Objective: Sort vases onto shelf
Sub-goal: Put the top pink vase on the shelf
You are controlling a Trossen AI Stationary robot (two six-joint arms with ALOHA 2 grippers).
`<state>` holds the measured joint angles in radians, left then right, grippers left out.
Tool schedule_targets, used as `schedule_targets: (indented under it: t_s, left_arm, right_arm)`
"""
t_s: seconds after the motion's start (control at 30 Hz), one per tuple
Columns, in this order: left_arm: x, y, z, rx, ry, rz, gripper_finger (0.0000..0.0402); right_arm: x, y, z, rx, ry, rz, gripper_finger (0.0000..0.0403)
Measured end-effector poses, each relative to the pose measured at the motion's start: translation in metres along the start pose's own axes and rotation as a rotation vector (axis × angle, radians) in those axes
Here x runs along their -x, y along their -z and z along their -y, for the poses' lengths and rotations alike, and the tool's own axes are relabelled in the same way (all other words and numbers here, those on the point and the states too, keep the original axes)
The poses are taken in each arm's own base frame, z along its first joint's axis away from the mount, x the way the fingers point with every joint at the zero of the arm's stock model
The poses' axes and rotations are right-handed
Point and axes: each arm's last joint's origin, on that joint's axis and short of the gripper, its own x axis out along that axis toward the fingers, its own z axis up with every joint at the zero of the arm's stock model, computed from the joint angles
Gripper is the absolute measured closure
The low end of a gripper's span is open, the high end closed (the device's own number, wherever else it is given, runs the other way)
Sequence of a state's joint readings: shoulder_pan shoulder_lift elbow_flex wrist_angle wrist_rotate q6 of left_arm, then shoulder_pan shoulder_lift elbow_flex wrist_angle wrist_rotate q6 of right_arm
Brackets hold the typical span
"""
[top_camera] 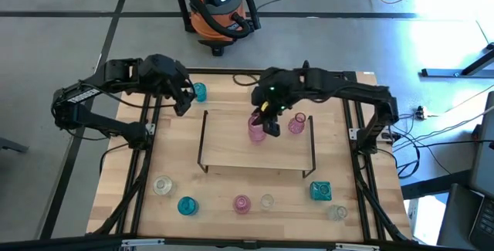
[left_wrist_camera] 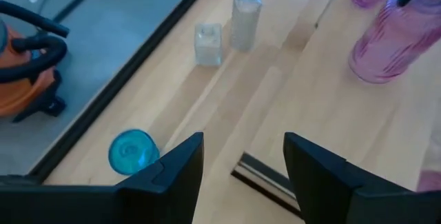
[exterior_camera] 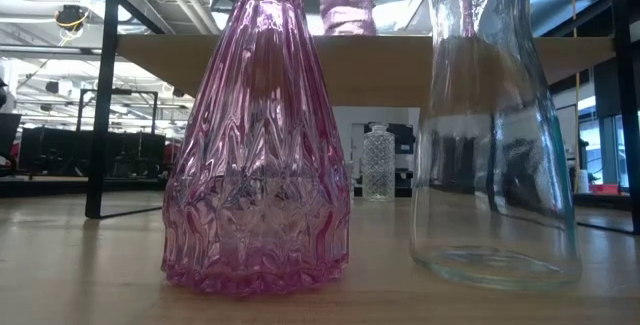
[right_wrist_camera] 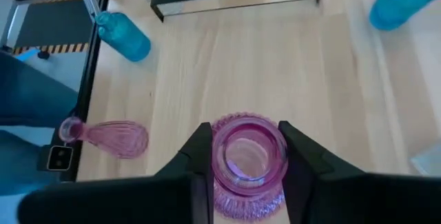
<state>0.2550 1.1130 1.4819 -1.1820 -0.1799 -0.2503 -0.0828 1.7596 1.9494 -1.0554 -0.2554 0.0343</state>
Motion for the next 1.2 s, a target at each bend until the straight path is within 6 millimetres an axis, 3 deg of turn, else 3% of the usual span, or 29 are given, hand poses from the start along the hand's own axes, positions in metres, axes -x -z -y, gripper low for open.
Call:
schedule_targets:
  t_s: [0.27, 0.47, 0.63, 0.83, 1.03, 1.2]
  left_arm:
    - [0.000, -0.005, -0.001, 0.010, -0.044, 0.060, 0.0209]
    - [0.000, -0.005, -0.001, 0.011, -0.080, 0.072, 0.0209]
    - [0.000, -0.008, -0.001, 0.000, -0.078, 0.100, 0.0209]
    - [0.001, -0.012, 0.000, -0.009, -0.069, 0.135, 0.0209]
    - [0.001, -0.014, 0.000, -0.050, -0.067, 0.161, 0.0209]
    - [-0.002, -0.018, -0.002, -0.055, -0.074, 0.168, 0.0209]
  right_arm:
    - [0.027, 0.011, -0.058, 0.038, 0.088, 0.024, 0.0317]
    - [0.025, 0.030, -0.098, -0.012, 0.232, -0.034, 0.0317]
    - [0.037, 0.040, -0.113, -0.114, 0.359, 0.020, 0.0317]
    - [0.052, 0.065, -0.136, -0.225, 0.460, 0.045, 0.0317]
    - [0.047, 0.094, -0.155, -0.291, 0.480, 0.064, 0.0317]
    - [0.030, 0.108, -0.152, -0.371, 0.574, 0.068, 0.0317]
